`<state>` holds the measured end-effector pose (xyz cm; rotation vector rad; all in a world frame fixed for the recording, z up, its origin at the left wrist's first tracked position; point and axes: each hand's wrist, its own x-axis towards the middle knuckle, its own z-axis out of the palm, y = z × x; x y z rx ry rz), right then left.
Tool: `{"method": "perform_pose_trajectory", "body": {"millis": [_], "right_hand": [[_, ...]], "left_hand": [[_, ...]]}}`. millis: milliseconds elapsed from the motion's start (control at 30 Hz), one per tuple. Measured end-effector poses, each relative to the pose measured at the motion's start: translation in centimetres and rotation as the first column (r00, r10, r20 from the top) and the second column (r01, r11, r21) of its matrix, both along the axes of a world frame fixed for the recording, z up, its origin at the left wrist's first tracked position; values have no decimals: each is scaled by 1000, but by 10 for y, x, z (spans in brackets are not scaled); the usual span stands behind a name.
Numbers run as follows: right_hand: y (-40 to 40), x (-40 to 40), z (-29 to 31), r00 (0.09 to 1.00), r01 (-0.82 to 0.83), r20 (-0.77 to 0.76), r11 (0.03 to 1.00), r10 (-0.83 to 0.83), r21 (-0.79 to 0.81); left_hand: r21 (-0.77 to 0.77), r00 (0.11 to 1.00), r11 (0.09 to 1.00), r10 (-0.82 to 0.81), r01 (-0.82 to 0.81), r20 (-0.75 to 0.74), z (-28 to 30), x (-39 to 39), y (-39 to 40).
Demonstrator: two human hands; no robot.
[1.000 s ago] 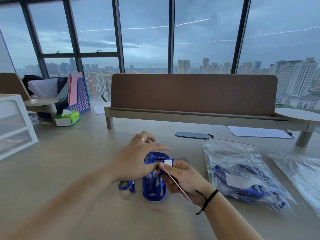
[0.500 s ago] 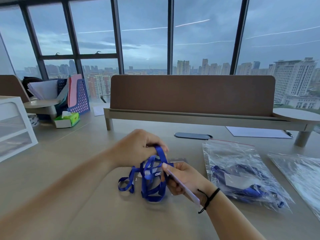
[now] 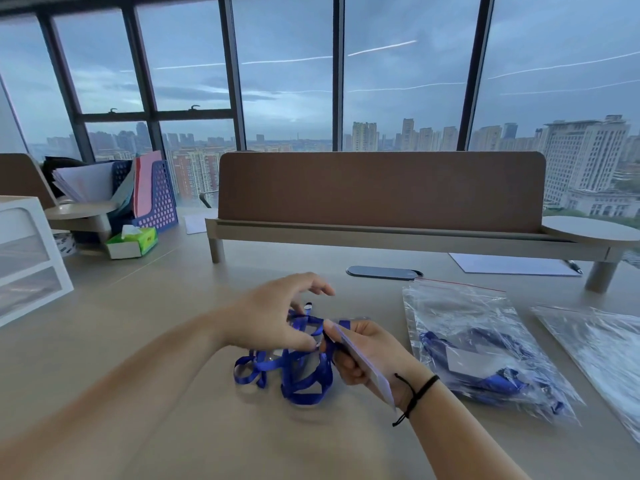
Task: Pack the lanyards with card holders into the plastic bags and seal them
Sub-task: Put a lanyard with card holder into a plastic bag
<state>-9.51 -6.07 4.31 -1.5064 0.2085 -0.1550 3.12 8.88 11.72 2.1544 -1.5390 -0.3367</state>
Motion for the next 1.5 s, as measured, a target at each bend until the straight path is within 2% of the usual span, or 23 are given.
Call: {"method": "perform_pose_trajectory", "body": {"millis": [67,167,333,500,567,633,667,733,767,800,900,1033,1067,1133,1167,1200,1267,1300,1367,1400,1467,1500], "right_hand": [[1,2,-2,1000,21,19,1000,-21,-7],[2,2,-4,997,52,59,998,-54,44],[-2,3,-6,995,82,56,997,-83,15],[-6,3,-4,996,80,20,996,-81,44],[-7,2,-4,996,90,13,995,-90,37],[-7,1,-4,994,107,-10,989,-109,-105],[-7,1,-4,991,114,-41,957,-129,-267],[-9,0,-1,969,111,-102,766,-225,-633],[-10,-1,1,951,127,-97,657,-293,-743],[-10,-4,6,928,172,-69,587,-365,-791],[-13,-16,29,832,408,78,510,-549,-757],[-12,-36,57,686,661,299,398,-663,-636],[-12,-41,60,665,706,326,423,-672,-568],[-18,-53,61,653,755,337,551,-678,-355],[-21,-59,60,639,769,336,588,-692,-251],[-24,-64,60,625,780,331,584,-707,-226],[-25,-69,60,662,750,331,586,-673,-308],[-19,-69,64,737,676,335,655,-588,-337],[0,-58,73,898,421,290,835,-330,-355],[12,-50,78,944,296,255,883,-210,-365],[36,-33,82,983,146,165,895,-83,-421],[46,-26,83,989,124,125,881,-74,-456]], "left_hand": [[-14,996,998,-64,65,56,-7,-9,-5],[-82,995,991,-103,102,-13,-16,-14,-12],[-213,994,974,-54,73,94,-20,-8,-12],[-275,999,961,-7,-8,-52,-16,1,-12],[-323,967,934,71,-150,-244,-13,6,-13],[-379,885,883,81,-276,-458,-4,7,-14],[-406,843,862,45,-303,-535,3,5,-15],[-447,750,835,-65,-320,-659,18,-1,-18],[-466,698,823,-123,-326,-706,27,-5,-20],[-485,653,811,-176,-328,-737,36,-8,-21],[-548,577,771,-298,-325,-761,61,-20,-24],[-597,603,727,-319,-340,-731,85,-31,-28],[-601,609,717,-312,-352,-729,90,-33,-29],[-594,622,704,-275,-389,-733,99,-36,-30],[-590,628,700,-257,-403,-735,103,-37,-31],[-587,631,697,-247,-412,-736,107,-39,-32],[-589,636,701,-249,-402,-730,113,-44,-36],[-593,640,706,-257,-388,-724,115,-48,-38],[-595,640,721,-276,-356,-717,115,-54,-45],[-593,634,731,-290,-337,-717,115,-58,-47],[-590,601,749,-332,-300,-727,113,-69,-51],[-592,578,753,-357,-288,-734,113,-73,-51]]}}
